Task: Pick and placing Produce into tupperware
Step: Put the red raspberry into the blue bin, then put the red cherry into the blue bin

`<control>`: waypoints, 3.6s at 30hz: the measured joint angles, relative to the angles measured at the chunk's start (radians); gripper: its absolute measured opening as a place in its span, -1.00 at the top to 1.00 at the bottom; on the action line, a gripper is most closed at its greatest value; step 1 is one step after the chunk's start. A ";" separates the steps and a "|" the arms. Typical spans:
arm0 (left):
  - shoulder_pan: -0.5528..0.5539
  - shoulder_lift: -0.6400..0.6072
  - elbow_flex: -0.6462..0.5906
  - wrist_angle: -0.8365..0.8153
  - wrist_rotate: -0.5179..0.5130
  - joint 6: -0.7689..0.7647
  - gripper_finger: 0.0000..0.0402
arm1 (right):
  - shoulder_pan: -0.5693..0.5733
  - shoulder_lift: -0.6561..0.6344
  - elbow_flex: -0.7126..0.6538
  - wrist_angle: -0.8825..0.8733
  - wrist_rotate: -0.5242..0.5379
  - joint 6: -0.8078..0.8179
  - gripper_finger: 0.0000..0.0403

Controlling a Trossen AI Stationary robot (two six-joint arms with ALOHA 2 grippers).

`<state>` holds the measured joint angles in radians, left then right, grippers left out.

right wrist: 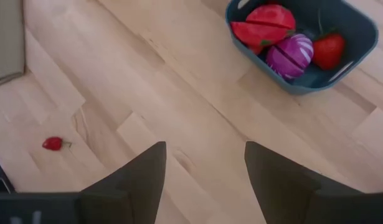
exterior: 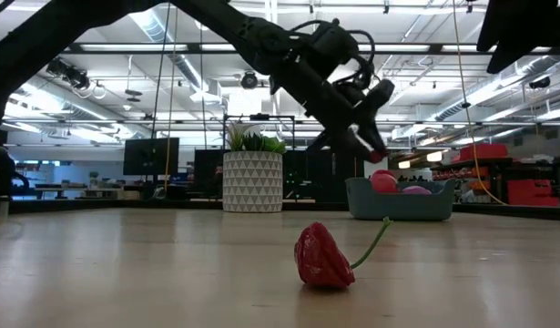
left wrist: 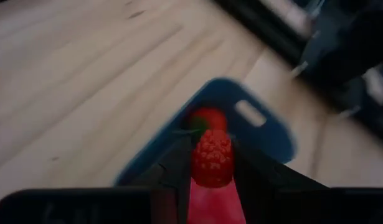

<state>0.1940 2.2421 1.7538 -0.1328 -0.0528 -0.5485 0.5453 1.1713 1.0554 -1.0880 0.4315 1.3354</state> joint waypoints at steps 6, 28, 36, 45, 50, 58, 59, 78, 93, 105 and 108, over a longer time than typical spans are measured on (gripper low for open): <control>0.001 0.000 0.000 -0.123 -0.004 0.094 0.49 | 0.000 0.000 0.000 0.005 0.040 0.001 -0.13; -0.001 -0.001 0.000 -0.147 0.006 0.167 0.21 | 0.000 0.000 0.000 0.024 0.062 0.009 -0.13; 0.013 -0.078 -0.002 -0.207 0.192 0.060 0.23 | 0.003 0.004 0.000 0.131 0.049 -0.062 -0.13; 0.055 -0.276 0.000 -0.302 0.451 0.086 0.32 | 0.008 0.161 0.000 0.432 -0.153 -0.366 -0.13; 0.102 -0.406 0.000 -0.413 0.449 0.154 0.39 | 0.005 0.330 0.000 0.711 -0.173 -0.502 -0.13; 0.183 -0.598 0.000 -0.477 0.442 0.193 0.45 | 0.003 0.561 0.000 0.940 -0.274 -0.619 -0.13; 0.189 -0.619 0.000 -0.472 0.442 0.203 0.45 | 0.004 0.583 0.000 0.956 -0.288 -0.623 -0.13; 0.201 -0.728 -0.001 -0.696 0.439 0.305 0.47 | 0.004 0.817 0.002 1.171 -0.263 -0.507 -0.06; 0.200 -0.728 -0.001 -0.736 0.439 0.325 0.47 | -0.031 0.819 0.000 1.225 -0.256 -0.552 -0.04; 0.200 -0.728 -0.001 -0.737 0.439 0.328 0.47 | -0.053 0.818 0.000 1.239 -0.320 -0.571 -0.04; 0.200 -0.728 -0.001 -0.737 0.439 0.328 0.47 | -0.052 0.818 0.000 1.239 -0.321 -0.572 -0.04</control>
<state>0.3943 1.5143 1.7531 -0.8700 0.3860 -0.2207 0.4934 1.9896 1.0554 0.1513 0.1107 0.7635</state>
